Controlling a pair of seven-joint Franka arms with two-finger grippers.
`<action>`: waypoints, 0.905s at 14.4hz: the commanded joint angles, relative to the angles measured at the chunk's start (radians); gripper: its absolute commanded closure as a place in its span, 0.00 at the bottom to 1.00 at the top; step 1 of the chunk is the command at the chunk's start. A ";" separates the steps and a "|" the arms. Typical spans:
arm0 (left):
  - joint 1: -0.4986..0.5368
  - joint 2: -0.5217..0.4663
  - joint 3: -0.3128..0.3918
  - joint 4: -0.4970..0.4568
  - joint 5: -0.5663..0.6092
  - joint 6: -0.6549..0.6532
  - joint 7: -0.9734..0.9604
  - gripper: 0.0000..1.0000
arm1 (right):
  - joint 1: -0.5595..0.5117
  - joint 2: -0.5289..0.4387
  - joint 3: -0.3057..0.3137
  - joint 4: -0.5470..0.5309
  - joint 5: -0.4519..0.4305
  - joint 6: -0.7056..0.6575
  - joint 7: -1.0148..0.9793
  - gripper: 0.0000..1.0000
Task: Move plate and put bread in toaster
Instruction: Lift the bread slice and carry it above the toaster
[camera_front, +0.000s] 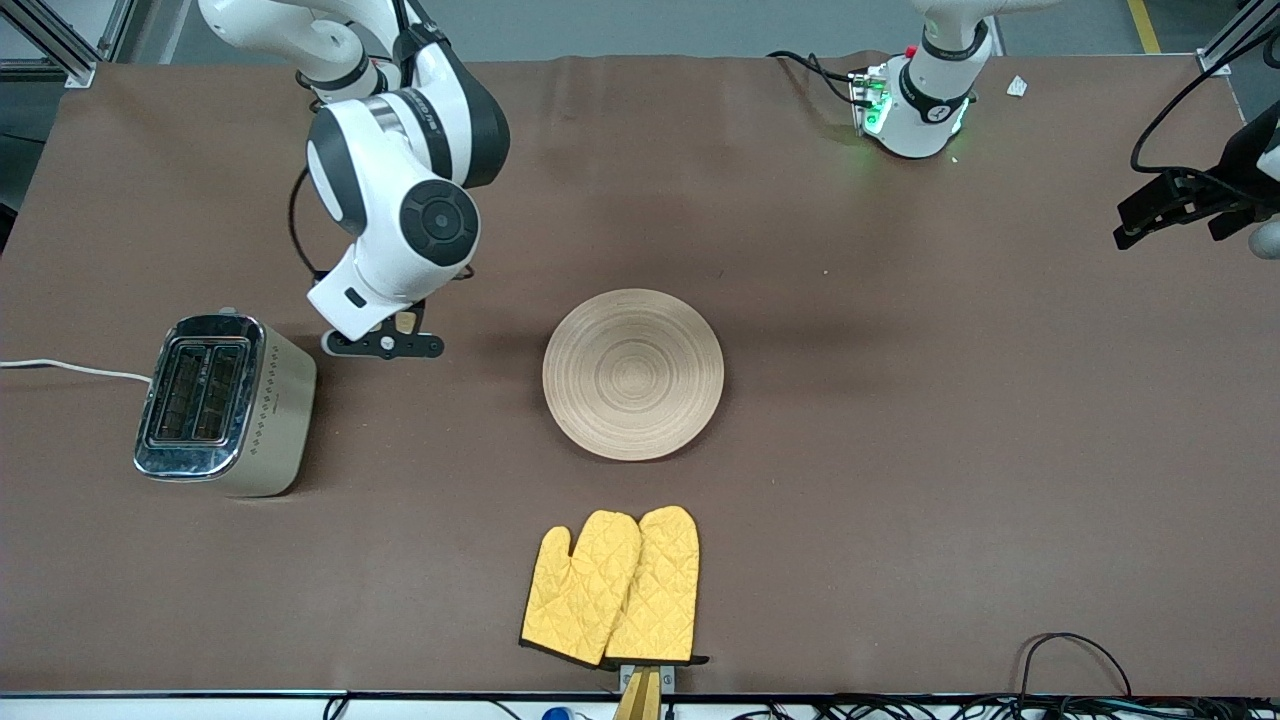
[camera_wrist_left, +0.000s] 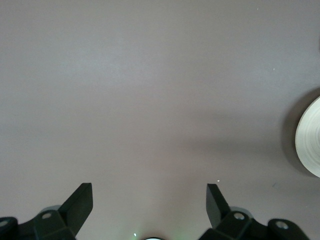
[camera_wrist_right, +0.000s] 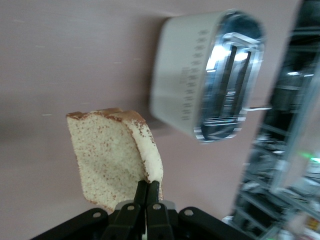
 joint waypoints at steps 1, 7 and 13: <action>-0.002 0.000 0.004 0.002 -0.022 -0.004 0.007 0.00 | 0.003 0.023 -0.001 0.012 -0.181 -0.048 -0.005 1.00; 0.004 0.000 0.013 0.003 -0.028 -0.004 0.009 0.00 | -0.106 0.089 -0.040 0.098 -0.281 -0.051 0.162 1.00; 0.005 -0.007 0.013 0.000 -0.028 -0.007 0.009 0.00 | -0.169 0.118 -0.038 0.093 -0.332 -0.030 0.170 1.00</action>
